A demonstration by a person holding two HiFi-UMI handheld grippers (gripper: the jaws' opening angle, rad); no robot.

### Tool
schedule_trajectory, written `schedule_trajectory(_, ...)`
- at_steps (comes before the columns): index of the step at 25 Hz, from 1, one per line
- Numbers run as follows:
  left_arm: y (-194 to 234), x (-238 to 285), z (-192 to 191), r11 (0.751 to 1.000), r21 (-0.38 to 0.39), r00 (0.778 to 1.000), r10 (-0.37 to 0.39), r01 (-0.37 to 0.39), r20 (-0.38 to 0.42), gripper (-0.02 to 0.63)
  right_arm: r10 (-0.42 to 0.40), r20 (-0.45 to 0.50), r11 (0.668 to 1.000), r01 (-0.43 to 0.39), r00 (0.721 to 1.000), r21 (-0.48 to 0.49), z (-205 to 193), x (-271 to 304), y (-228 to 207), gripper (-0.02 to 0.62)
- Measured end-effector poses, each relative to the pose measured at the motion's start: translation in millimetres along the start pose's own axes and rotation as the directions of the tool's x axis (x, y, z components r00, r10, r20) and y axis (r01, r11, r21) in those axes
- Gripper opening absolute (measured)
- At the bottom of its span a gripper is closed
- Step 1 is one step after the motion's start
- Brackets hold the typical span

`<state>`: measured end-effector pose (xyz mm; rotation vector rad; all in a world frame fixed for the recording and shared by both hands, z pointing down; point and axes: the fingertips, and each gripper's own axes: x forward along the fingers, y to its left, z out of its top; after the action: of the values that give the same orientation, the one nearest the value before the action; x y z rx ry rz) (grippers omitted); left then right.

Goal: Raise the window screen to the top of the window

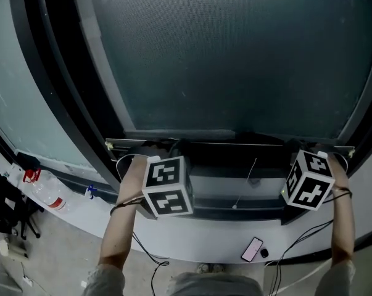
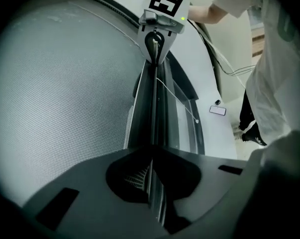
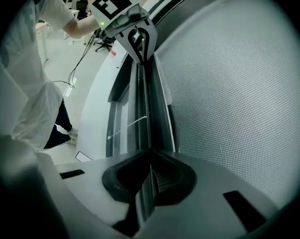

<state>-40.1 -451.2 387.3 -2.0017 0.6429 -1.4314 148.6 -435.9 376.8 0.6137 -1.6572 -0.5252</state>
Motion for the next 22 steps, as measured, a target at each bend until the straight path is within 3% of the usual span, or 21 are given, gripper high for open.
schedule_trajectory(8,59.8,-40.9,13.5,0.985,0.036,0.985,0.17,-0.17,0.005,0.018,-0.194,-0.017,0.98,0.193,0.981,-0.047,13.2,-45.7,-54.6,0.018)
schedule_trajectory(15,138.8,-107.6,37.8,0.947,0.017,0.945,0.317,-0.319,0.078,0.021,-0.355,0.013,0.934,0.355,0.935,-0.044,33.7,-117.9,-128.1,0.018)
schedule_trajectory(18,160.6,-127.9,44.8,0.936,0.038,0.936,0.346,-0.349,0.066,0.021,-0.371,0.012,0.927,0.371,0.928,-0.054,39.9,-140.7,-147.8,0.018)
schedule_trajectory(22,161.5,-131.8,44.4,0.937,0.059,0.939,0.342,-0.343,0.032,0.021,-0.37,-0.022,0.924,0.366,0.929,-0.111,42.5,-147.0,-146.7,0.018)
